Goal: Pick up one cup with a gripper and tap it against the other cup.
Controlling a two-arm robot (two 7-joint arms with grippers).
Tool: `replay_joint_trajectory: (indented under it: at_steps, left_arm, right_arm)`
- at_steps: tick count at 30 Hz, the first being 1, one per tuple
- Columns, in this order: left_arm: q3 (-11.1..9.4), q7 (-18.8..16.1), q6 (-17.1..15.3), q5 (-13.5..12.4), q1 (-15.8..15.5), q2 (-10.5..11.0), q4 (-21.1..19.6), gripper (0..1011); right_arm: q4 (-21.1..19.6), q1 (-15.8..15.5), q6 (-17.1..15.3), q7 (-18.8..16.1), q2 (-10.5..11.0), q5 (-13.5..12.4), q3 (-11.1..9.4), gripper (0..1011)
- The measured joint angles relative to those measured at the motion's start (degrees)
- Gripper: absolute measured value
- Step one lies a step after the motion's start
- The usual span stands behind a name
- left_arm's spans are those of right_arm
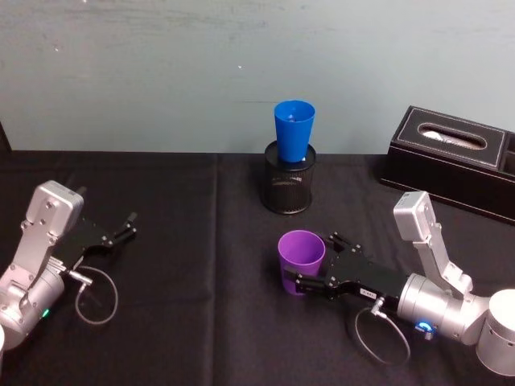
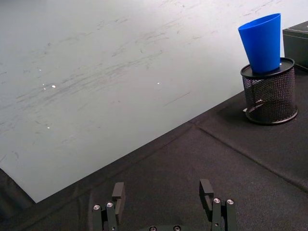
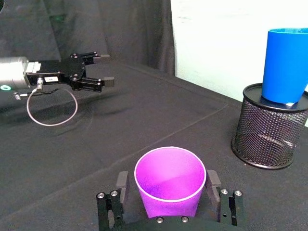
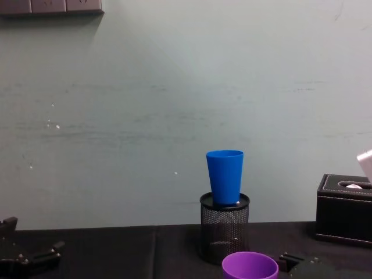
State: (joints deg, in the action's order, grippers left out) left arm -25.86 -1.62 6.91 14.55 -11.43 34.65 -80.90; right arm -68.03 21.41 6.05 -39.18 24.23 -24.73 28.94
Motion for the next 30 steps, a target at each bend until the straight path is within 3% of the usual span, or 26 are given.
replay_joint_trajectory:
  at_steps: [4,8,12,30]
  left_arm:
    - [0.0,0.0,0.0,0.0,0.0,0.0,0.0,1011]
    - [0.0,0.0,0.0,0.0,0.0,0.0,0.0,1011]
    - [0.0,0.0,0.0,0.0,0.0,0.0,0.0,1011]
    - [0.0,0.0,0.0,0.0,0.0,0.0,0.0,1011]
  right_arm:
    - [0.0,0.0,0.0,0.1,0.0,0.0,0.0,965]
    - [0.0,0.0,0.0,0.1,0.0,0.1,0.0,840]
    - [-0.1,0.0,0.0,0.2,0.0,0.1,0.0,790]
    - [-0.1,0.0,0.0,0.2,0.0,0.1,0.0,731]
